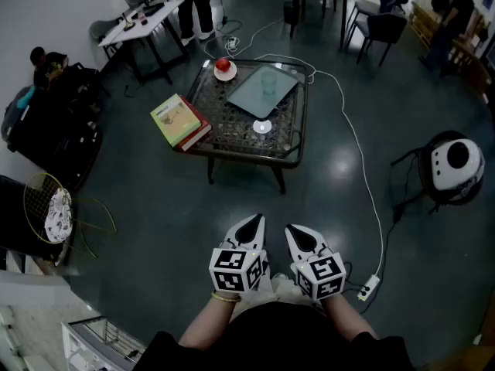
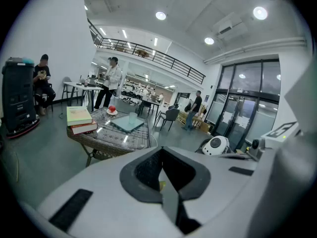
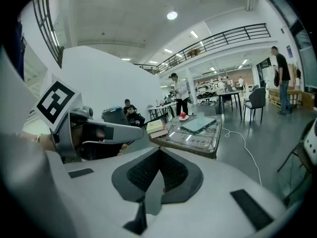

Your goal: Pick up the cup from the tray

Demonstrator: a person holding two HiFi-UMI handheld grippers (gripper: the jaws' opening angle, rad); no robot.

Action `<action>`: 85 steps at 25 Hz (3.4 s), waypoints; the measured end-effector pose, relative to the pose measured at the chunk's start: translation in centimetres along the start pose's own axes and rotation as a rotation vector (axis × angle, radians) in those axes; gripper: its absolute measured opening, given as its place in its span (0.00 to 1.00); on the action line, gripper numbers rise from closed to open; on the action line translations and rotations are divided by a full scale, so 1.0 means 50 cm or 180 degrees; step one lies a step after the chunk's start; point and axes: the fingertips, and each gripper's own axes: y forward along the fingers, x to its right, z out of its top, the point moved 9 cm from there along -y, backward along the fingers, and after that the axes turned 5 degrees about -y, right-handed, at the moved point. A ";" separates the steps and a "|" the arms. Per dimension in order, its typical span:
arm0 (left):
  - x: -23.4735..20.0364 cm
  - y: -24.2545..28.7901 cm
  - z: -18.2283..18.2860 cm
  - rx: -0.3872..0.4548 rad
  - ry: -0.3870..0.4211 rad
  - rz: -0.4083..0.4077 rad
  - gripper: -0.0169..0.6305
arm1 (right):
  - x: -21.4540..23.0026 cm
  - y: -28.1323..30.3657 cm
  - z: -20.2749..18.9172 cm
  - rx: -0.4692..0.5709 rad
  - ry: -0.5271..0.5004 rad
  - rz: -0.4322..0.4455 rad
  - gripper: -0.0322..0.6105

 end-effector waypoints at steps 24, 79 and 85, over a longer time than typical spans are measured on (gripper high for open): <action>0.066 -0.125 -0.074 -0.0067 0.0300 0.0127 0.04 | -0.070 -0.108 -0.005 0.0280 -0.0126 -0.0021 0.06; -0.074 0.156 0.131 -0.0154 0.0286 0.0145 0.04 | 0.108 0.157 0.139 0.0115 -0.0056 0.0026 0.06; -0.123 0.209 0.177 -0.0218 0.0269 0.0120 0.04 | 0.135 0.227 0.174 0.0042 -0.0047 0.0001 0.06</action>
